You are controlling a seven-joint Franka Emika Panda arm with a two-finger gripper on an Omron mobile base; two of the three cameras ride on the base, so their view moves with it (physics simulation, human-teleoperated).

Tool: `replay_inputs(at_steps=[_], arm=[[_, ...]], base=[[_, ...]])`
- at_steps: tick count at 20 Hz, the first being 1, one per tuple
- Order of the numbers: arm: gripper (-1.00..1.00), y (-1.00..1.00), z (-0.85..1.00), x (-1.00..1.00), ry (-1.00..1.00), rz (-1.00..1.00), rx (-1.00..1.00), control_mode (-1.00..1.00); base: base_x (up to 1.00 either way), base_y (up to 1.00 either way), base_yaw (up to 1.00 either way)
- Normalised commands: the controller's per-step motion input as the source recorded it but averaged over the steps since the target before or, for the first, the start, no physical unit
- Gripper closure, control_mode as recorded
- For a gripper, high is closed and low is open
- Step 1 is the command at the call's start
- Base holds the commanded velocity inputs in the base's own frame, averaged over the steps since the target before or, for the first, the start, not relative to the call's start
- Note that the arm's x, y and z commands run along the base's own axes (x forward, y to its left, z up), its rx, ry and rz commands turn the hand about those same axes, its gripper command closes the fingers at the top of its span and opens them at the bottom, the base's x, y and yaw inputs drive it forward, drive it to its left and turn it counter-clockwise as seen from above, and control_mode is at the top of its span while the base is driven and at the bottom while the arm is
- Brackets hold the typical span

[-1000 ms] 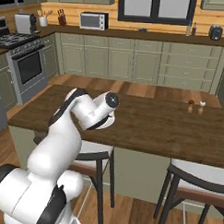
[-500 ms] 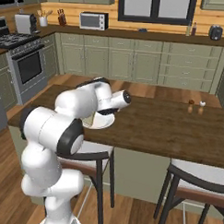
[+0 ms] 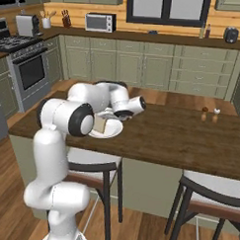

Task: Start the toaster. Once the lever pops up, take the bread to the plate on the dining counter.

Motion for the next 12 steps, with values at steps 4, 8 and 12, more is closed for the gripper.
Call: replay_inputs(at_steps=[4, 8, 12], arm=[[1.0, 0.07, -0.29, 0.0, -0.06, -0.01, 0.0, -1.0], [1.0, 0.11, -0.23, 0.1, -0.03, -0.03, 0.0, -1.0], [1.0, 0.09, -0.19, 0.31, 0.0, -0.03, 0.0, -1.0]], base=[[0.0, 0.0, 0.0], [0.0, 0.0, 0.0], [0.0, 0.0, 0.0]])
